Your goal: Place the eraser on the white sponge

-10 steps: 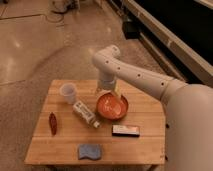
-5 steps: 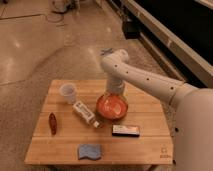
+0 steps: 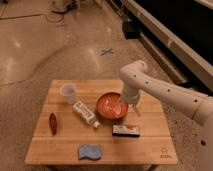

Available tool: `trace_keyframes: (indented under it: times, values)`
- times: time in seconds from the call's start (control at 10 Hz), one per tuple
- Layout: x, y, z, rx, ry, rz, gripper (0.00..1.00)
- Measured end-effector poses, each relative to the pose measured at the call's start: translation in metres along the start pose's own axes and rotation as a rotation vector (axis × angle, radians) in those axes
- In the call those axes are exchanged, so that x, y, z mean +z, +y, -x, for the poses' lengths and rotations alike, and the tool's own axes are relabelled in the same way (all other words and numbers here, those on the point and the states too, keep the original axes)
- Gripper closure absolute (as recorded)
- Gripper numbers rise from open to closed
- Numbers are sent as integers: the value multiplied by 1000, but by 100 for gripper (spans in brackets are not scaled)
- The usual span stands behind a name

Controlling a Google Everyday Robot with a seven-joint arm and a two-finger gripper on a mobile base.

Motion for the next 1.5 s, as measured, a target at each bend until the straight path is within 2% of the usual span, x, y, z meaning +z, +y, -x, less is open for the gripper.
trace_keyframes:
  times: [0.1, 0.2, 0.4, 0.5, 0.7, 1.2, 1.3, 1.4, 1.5]
  values:
    - [7, 15, 3, 60, 10, -38, 20]
    - [13, 25, 5, 87, 21, -58, 20]
    - [27, 45, 17, 127, 39, -92, 20]
    - [32, 53, 21, 137, 41, -98, 20]
    - [45, 66, 34, 134, 39, -98, 20]
    - [46, 65, 35, 131, 40, -99, 20]
    - [51, 65, 37, 131, 33, -93, 20]
    - [68, 64, 47, 127, 9, -71, 20]
    - [77, 62, 51, 127, -2, -62, 20]
